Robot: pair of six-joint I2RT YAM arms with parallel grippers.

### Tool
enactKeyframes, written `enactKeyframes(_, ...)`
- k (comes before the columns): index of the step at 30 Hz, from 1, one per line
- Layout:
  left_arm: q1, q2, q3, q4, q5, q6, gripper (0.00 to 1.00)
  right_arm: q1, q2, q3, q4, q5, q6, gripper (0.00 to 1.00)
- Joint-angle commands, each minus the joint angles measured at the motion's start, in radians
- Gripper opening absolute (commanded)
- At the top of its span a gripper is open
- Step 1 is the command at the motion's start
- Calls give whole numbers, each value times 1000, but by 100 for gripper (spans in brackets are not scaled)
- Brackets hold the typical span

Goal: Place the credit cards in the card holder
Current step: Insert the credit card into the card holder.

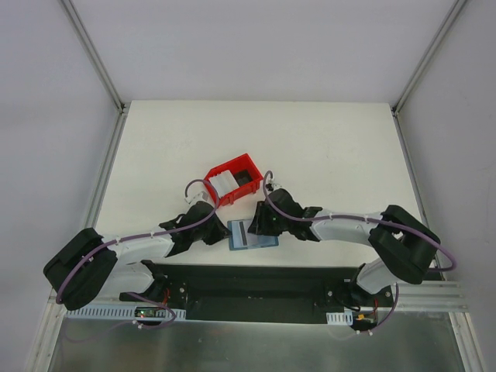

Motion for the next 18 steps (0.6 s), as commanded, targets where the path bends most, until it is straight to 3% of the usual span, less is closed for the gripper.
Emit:
enactKeyframes(1, 7, 23, -29, -112, -28, 27, 0, 16, 49, 46, -54, -53, -44, 42)
enactKeyframes(7, 6, 18, -31, -110, -30, 27, 0, 20, 115, 95, -33, -108, -37, 40)
enactKeyframes(18, 7, 18, -35, -106, -26, 25, 0, 25, 79, 90, 68, -142, -61, 36)
